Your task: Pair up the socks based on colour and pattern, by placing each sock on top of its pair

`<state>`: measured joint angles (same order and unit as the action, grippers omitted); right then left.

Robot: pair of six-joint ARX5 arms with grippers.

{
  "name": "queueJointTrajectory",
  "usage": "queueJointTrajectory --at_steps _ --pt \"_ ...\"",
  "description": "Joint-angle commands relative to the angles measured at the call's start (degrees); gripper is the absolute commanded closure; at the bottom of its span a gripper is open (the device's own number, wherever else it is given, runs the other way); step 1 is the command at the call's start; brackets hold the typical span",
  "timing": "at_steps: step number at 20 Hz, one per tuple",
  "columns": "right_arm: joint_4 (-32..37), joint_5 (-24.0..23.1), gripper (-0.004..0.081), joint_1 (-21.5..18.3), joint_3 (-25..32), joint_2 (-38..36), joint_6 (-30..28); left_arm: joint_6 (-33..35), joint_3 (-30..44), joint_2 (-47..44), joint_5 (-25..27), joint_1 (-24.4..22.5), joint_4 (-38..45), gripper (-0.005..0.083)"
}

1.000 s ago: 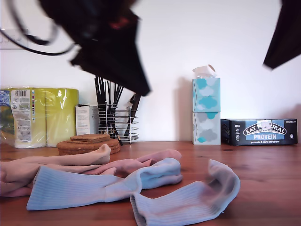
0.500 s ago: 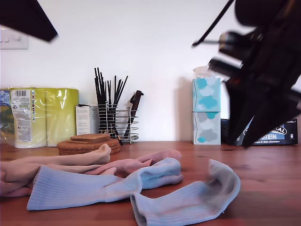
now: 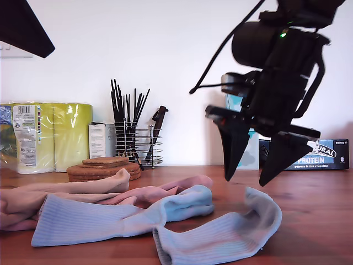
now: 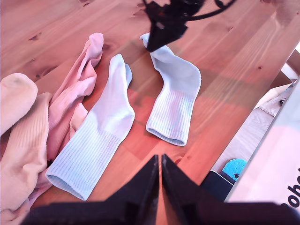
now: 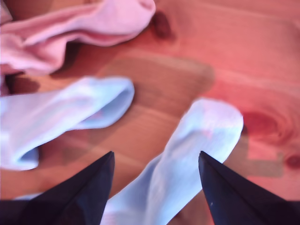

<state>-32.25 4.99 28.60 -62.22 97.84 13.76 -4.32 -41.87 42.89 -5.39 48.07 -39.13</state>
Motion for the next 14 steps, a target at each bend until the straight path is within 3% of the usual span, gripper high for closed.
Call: queueJointTrajectory --at_steps 1,3,5,7,9,12,14 --pt "-1.38 -1.16 0.0243 0.15 0.31 2.73 -0.37 -0.20 0.61 -0.13 0.20 -0.07 0.07 0.0795" --pt "-1.90 -1.62 0.0244 0.15 0.24 3.96 -0.48 -0.20 0.61 -0.13 0.37 -0.07 0.11 0.0795" --pt "-3.15 -1.97 0.0333 0.15 0.24 4.22 -0.83 -0.20 0.61 -0.13 0.57 -0.07 0.17 0.0795" --pt "-2.80 -2.54 0.0536 0.15 0.24 4.22 -2.19 -0.17 0.61 -0.13 0.59 -0.07 0.20 0.0795" --pt "-1.40 -2.47 0.0792 0.15 0.24 4.22 -5.75 -0.15 0.61 -0.13 1.01 -0.07 0.20 0.0795" --pt "0.72 -2.34 0.0783 0.00 0.24 4.22 -14.67 -0.15 0.61 -0.13 1.60 -0.07 0.22 0.0795" --pt "2.10 1.05 0.0783 -1.60 0.24 4.22 -22.67 -0.17 0.61 -0.13 1.95 -0.07 0.22 0.0795"
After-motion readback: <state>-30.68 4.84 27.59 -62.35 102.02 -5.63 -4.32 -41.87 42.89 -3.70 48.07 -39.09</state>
